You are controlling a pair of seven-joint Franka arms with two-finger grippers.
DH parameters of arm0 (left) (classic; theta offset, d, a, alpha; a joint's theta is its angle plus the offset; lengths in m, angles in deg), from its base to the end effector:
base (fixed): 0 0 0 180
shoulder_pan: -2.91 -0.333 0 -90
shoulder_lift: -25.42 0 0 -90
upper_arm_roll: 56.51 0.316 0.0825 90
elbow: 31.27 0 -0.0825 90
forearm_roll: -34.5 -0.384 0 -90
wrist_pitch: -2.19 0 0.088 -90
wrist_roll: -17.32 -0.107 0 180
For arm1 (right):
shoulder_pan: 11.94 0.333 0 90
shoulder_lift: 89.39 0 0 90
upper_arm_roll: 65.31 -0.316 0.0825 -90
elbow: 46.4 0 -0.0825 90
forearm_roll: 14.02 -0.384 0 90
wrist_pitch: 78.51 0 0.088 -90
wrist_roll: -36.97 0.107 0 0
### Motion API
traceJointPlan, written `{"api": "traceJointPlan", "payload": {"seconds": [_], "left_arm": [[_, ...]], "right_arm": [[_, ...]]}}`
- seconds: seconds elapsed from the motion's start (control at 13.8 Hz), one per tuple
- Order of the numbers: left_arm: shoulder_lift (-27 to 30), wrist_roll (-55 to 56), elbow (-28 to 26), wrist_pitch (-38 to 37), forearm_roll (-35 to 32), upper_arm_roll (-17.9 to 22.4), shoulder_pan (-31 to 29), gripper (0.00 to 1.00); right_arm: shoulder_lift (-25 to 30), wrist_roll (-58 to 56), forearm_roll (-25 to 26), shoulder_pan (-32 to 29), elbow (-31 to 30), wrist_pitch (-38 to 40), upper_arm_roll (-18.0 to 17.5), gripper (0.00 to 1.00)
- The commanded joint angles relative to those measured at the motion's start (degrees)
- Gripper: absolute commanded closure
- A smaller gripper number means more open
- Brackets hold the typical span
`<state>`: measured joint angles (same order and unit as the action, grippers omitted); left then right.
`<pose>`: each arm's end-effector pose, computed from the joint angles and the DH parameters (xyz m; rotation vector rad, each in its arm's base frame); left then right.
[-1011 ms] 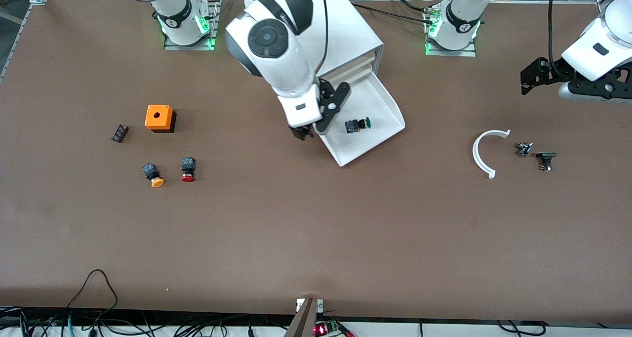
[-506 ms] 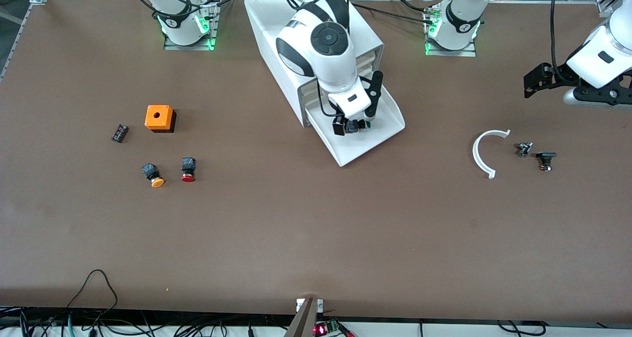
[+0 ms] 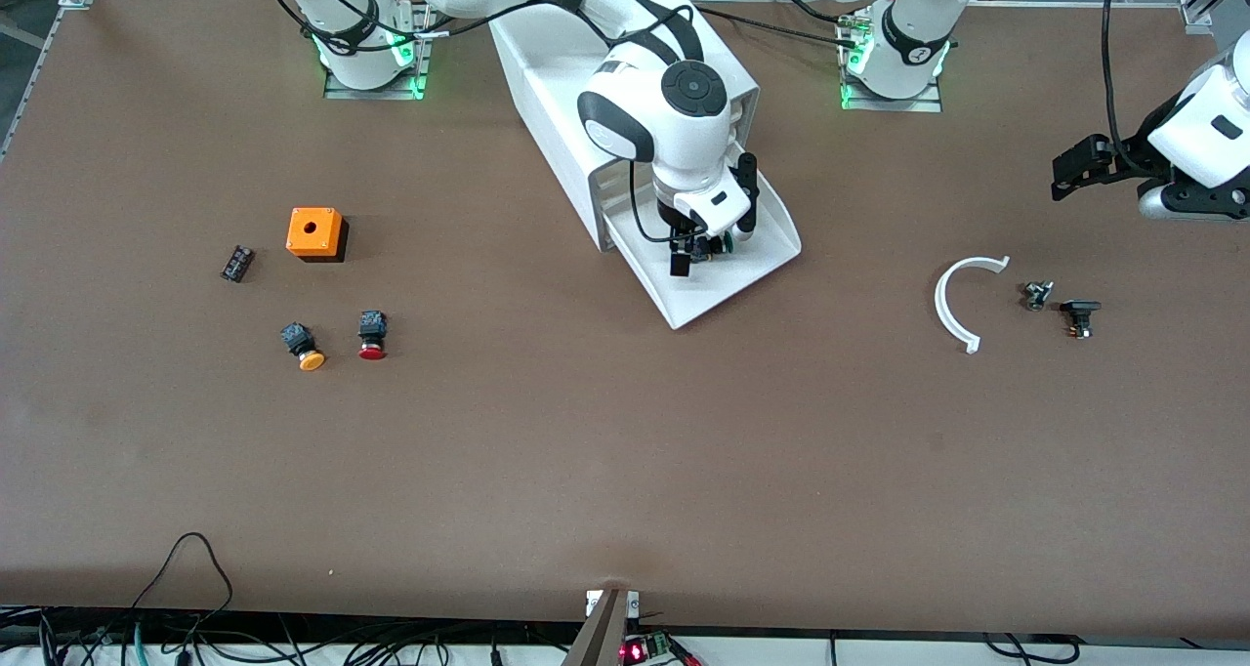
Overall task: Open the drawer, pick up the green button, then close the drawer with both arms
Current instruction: 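Lower the right gripper into the drawer and grasp the green button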
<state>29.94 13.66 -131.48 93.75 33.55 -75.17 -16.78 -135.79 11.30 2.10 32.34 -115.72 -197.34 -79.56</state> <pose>0.5287 0.0054 0.5833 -3.0999 0.0699 0.1208 0.4540 0.6127 0.3083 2.2442 2.1210 0.1477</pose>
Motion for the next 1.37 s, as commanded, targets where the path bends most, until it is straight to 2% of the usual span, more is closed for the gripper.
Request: {"api": "traceJointPlan", "payload": {"seconds": [0.0, 0.36, 0.87, 0.94, 1.16, 1.3], "left_arm": [[-0.83, 0.32, 1.78, -1.21, 1.13, -0.15, -0.17, 0.0], [-0.83, 0.32, 1.87, -1.21, 1.13, -0.15, -0.17, 0.0], [-0.83, 0.32, 1.87, -1.12, 1.13, -0.15, -0.17, 0.0], [-0.83, 0.32, 1.87, -1.21, 1.13, -0.15, -0.26, 0.0], [-0.83, 0.32, 1.87, -1.12, 1.13, -0.15, -0.26, 0.0], [-0.83, 0.23, 1.87, -1.21, 1.13, -0.15, -0.35, 0.0]], "right_arm": [[-2.11, -0.78, 2.68, 1.5, 2.25, -1.32, -0.08, 0.0], [-3.96, -1.04, 2.77, 2.03, 2.16, -4.13, -0.08, 0.0], [-5.72, -1.04, 3.38, 2.65, 1.9, -4.04, -0.26, 0.01], [-5.9, -0.95, 3.65, 2.91, 1.9, -4.04, -0.26, 0.06], [-6.16, -0.6, 5.66, 3.62, 1.9, -4.04, -0.26, 0.38], [-5.99, -0.6, 5.67, 3.18, 1.99, -4.04, -0.26, 0.56]]}}
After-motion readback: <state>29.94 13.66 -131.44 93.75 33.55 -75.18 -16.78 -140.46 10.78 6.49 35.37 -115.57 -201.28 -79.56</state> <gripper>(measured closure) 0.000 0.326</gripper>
